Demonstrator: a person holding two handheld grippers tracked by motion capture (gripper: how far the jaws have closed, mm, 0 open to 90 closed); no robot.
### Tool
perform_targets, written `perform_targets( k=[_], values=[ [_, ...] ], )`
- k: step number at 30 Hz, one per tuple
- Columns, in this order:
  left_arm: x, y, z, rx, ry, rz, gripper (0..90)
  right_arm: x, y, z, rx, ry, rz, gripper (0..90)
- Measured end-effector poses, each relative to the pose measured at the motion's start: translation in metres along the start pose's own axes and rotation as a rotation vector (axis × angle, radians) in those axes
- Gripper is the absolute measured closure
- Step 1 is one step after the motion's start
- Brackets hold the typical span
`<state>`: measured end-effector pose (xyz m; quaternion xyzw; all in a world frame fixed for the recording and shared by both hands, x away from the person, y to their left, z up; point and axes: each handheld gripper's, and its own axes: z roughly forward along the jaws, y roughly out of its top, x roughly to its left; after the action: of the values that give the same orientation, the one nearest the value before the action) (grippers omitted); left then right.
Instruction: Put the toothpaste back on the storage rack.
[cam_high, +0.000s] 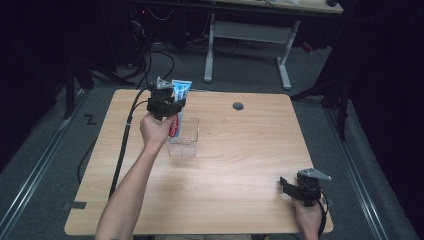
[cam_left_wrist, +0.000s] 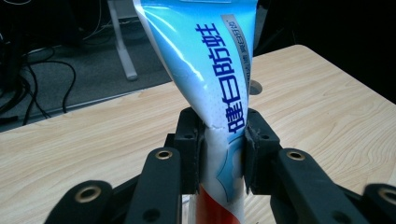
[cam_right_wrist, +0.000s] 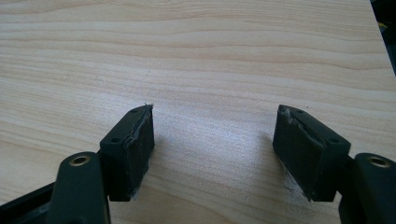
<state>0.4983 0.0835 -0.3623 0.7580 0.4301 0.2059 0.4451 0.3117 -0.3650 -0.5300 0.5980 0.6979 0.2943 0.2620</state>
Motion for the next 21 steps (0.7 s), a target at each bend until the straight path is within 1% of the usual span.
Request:
perform_targets(
  k=[3,10,14,21],
  values=[
    [0.002,-0.003,0.002,0.008,0.003,-0.008,71.0,0.0,0.0,0.0,0.0,-0.001,0.0,29.4],
    [0.005,-0.01,0.005,0.039,0.01,-0.011,70.9,0.0,0.0,0.0,0.0,-0.001,-0.001,29.4],
    [0.006,-0.014,0.006,0.045,0.01,-0.017,70.9,0.0,0.0,0.0,0.001,-0.001,0.002,29.4],
    [0.008,-0.021,0.008,0.068,0.018,-0.014,70.9,0.0,0.0,0.0,0.0,-0.001,-0.001,29.4]
  ],
)
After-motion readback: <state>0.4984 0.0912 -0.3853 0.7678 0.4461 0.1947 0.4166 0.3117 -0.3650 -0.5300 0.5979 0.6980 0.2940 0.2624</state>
